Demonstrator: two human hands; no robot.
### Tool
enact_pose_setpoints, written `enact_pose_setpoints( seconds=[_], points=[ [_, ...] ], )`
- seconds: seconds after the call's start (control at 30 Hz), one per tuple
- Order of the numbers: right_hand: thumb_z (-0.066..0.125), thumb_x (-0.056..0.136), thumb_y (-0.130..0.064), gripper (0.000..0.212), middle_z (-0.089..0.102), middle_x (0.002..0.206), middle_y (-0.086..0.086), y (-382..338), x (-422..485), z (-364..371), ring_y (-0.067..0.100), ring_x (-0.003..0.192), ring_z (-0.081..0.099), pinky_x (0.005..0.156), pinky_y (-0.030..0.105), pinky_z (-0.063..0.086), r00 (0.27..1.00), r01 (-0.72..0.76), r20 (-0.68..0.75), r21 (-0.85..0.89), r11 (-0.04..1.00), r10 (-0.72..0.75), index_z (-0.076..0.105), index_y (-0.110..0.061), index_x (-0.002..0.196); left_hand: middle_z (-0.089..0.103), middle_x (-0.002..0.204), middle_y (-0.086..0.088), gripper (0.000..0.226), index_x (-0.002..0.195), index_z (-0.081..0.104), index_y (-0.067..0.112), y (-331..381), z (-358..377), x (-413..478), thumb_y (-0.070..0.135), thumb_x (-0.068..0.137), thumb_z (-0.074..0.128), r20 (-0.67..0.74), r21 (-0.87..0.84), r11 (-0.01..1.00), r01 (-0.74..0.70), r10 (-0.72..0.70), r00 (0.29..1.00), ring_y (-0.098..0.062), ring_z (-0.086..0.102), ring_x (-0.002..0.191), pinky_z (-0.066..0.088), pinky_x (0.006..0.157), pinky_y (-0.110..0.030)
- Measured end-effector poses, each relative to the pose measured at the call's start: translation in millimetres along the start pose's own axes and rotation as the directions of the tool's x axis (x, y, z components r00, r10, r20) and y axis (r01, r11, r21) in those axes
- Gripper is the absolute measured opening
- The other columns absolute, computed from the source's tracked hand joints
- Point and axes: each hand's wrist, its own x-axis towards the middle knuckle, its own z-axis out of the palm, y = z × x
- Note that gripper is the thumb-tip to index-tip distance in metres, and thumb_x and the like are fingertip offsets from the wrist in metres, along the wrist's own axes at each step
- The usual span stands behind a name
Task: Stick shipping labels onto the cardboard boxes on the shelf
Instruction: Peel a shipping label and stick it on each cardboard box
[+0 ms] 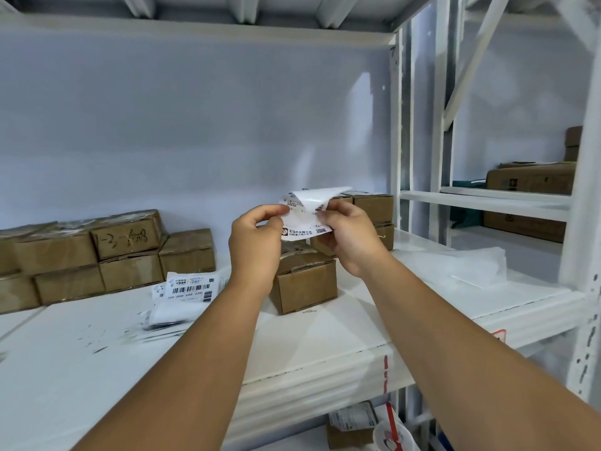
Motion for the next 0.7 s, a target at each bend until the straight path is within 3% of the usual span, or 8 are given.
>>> enact_pose_setpoints(
  seconds=[0.13,0.2,0.27,0.4,0.57,0.63,0.7],
  points=[
    [0.05,0.091,0.008,0.029,0.067,0.101,0.01,0,0,0,0.023,0.082,0.066,0.074,0.035,0.054,1.0,0.02,0.017,0.012,1.0,-0.02,0.059,-0.01,0.111,0.067,0.092,0.002,0.032,0.094,0.069,0.029,-1,-2,-2,0.003,0.086,0.052,0.049,-0.057,0.997,0.048,-0.045,0.998,-0.018,0.066,0.082,0.054,0.074,-0.033],
    [0.052,0.089,0.009,0.034,0.067,0.105,0.012,1,1,-2,0.026,0.084,0.067,0.071,0.035,0.055,1.0,0.028,0.005,-0.007,1.0,-0.028,0.054,-0.018,0.11,0.065,0.093,0.001,0.032,0.11,0.065,0.02,1,-5,-2,-0.001,0.088,0.052,0.078,-0.076,0.993,0.094,-0.089,0.993,-0.014,0.063,0.078,0.051,0.065,-0.025],
    [0.052,0.088,0.009,0.03,0.066,0.097,0.012,3,2,-4,0.029,0.08,0.063,0.063,0.035,0.051,1.0,0.018,-0.023,-0.052,0.998,-0.019,0.049,-0.02,0.092,0.064,0.091,0.002,0.033,0.116,0.062,0.011,4,-10,-2,-0.003,0.089,0.051,0.109,-0.082,0.989,0.126,-0.117,0.987,-0.009,0.06,0.07,0.048,0.059,-0.017],
    [0.048,0.088,0.011,0.033,0.061,0.086,0.007,5,3,-3,0.027,0.084,0.052,0.059,0.03,0.038,0.998,0.016,0.068,-0.148,0.989,-0.006,0.051,-0.017,0.07,0.065,0.094,0.004,0.031,0.115,0.064,0.011,5,-18,-5,0.0,0.088,0.055,0.125,0.031,0.994,0.103,-0.106,0.986,-0.013,0.064,0.071,0.052,0.066,-0.018],
    [0.044,0.083,0.011,0.036,0.067,0.101,0.015,0,-2,-3,0.027,0.082,0.054,0.073,0.037,0.04,0.995,-0.016,0.092,-0.202,0.979,0.035,0.069,-0.016,0.082,0.067,0.092,0.003,0.024,0.11,0.067,0.012,-1,-23,-7,0.013,0.086,0.066,0.124,0.055,0.988,0.143,-0.149,0.981,-0.019,0.065,0.076,0.055,0.085,-0.033],
    [0.043,0.082,0.01,0.039,0.066,0.094,0.017,-2,-4,-3,0.025,0.075,0.052,0.067,0.033,0.041,0.994,-0.032,0.091,-0.236,0.971,0.055,0.071,-0.016,0.085,0.066,0.095,0.007,0.023,0.108,0.068,0.018,-1,-25,-8,0.014,0.085,0.067,0.129,0.126,0.986,0.107,-0.123,0.984,-0.018,0.065,0.083,0.053,0.088,-0.033],
    [0.042,0.082,0.01,0.038,0.063,0.079,0.012,-4,-7,-2,0.018,0.061,0.048,0.057,0.024,0.038,0.994,-0.032,0.091,-0.294,0.955,0.061,0.071,-0.013,0.088,0.066,0.101,0.004,0.028,0.113,0.066,0.021,0,-26,-10,0.014,0.086,0.066,0.147,0.254,0.966,0.048,-0.088,0.985,-0.014,0.062,0.086,0.049,0.086,-0.024]
  ],
)
